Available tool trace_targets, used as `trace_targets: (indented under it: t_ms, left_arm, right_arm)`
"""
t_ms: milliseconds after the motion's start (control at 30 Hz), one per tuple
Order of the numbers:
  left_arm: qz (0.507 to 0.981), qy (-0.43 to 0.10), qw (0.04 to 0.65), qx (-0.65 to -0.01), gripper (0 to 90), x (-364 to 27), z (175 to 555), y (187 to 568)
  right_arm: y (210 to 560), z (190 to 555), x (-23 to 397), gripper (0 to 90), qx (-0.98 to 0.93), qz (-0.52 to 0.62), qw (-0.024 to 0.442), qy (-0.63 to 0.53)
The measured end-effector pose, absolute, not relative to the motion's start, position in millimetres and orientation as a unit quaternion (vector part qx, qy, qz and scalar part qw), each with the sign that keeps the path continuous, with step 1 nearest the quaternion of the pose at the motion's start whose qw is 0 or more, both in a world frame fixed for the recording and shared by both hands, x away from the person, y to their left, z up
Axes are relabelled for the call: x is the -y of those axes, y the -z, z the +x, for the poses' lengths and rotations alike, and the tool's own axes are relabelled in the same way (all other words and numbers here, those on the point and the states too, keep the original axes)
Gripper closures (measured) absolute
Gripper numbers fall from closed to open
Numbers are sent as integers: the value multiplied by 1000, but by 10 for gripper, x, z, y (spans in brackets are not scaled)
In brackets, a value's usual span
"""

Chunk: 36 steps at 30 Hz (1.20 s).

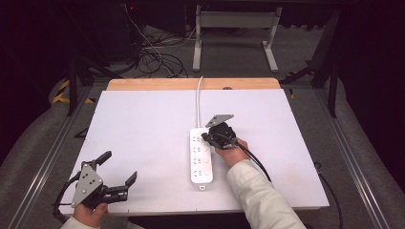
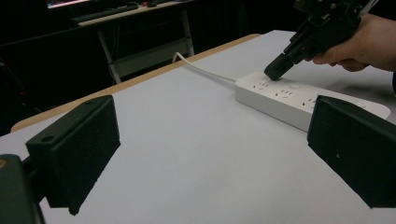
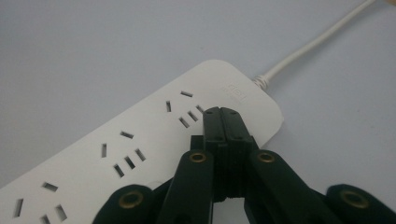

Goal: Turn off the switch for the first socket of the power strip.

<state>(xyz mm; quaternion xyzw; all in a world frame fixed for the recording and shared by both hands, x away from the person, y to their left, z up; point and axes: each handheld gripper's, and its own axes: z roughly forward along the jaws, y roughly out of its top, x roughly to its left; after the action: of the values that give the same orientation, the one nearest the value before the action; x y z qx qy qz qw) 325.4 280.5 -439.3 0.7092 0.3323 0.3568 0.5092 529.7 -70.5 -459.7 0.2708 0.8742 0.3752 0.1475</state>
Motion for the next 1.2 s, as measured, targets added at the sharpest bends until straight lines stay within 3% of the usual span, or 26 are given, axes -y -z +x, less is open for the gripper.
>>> trace_targets:
  t_ms: [1200]
  left_arm:
    - [711, -357, 507, -333, 26, -2809, 3265, 4395]
  right_arm:
    - [4554, 5241, 711, 900, -867, 286, 158, -377]
